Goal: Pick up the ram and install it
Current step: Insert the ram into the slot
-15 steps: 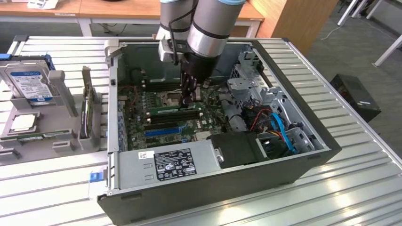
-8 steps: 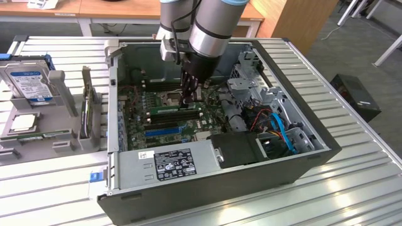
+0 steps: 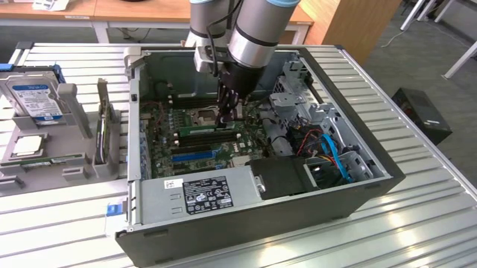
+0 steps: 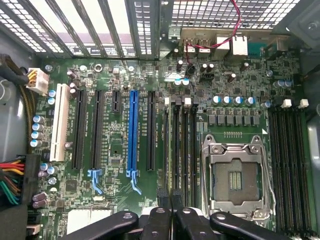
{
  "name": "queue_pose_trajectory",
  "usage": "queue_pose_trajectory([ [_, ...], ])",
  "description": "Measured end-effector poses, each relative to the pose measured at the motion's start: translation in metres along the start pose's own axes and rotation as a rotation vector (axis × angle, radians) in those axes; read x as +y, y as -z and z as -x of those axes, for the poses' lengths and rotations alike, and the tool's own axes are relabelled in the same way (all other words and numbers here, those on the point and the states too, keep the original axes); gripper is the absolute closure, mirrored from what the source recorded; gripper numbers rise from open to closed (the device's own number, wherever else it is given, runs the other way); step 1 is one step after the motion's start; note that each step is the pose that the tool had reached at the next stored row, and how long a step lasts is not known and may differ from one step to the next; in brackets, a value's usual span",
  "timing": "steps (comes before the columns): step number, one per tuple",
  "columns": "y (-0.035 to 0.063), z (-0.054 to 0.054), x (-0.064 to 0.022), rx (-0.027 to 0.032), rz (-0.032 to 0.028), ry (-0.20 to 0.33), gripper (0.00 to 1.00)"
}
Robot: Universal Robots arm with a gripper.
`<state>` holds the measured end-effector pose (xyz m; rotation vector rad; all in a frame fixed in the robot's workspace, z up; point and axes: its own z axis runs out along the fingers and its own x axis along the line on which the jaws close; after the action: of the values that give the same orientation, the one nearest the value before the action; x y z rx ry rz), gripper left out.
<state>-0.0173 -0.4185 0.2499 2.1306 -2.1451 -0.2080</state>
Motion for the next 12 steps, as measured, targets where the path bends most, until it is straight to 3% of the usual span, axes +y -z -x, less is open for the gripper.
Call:
queue_pose_trajectory([
  [4,-0.0003,0.0006,-0.0002,0.0146,0.0011,-0.002,0.88],
  [12,-0.0003,0.0017,-0.0001,0.0220,0.0013,-0.004,0.88],
])
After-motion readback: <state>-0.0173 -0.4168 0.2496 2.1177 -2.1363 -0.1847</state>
